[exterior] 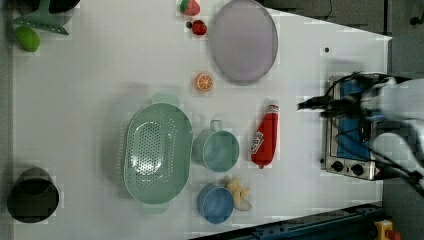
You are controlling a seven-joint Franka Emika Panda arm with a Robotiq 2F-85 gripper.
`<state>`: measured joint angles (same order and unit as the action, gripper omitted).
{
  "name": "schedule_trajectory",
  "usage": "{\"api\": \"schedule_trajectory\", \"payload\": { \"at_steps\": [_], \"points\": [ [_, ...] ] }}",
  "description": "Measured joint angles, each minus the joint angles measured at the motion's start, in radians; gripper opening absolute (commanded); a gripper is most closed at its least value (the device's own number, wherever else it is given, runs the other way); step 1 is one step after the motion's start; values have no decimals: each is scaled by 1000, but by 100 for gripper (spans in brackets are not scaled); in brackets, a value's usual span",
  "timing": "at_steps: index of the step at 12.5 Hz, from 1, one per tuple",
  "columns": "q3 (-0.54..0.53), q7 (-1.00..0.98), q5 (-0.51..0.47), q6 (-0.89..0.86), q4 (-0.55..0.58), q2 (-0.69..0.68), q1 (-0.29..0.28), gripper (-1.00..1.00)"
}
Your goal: Pick ketchup from strainer and place it on the table
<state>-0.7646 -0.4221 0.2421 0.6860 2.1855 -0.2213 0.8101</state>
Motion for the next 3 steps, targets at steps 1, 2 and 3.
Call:
{"api": "schedule_trajectory", "payload": {
  "at_steps": [1,2,3],
  "points": [
    [0,19,-7,-58,-55,52,-3,100],
    [0,59,-43,-116,-109,99,-2,100],
    [-2,108,-108,-206,-172,141,-1,100]
  ]
}}
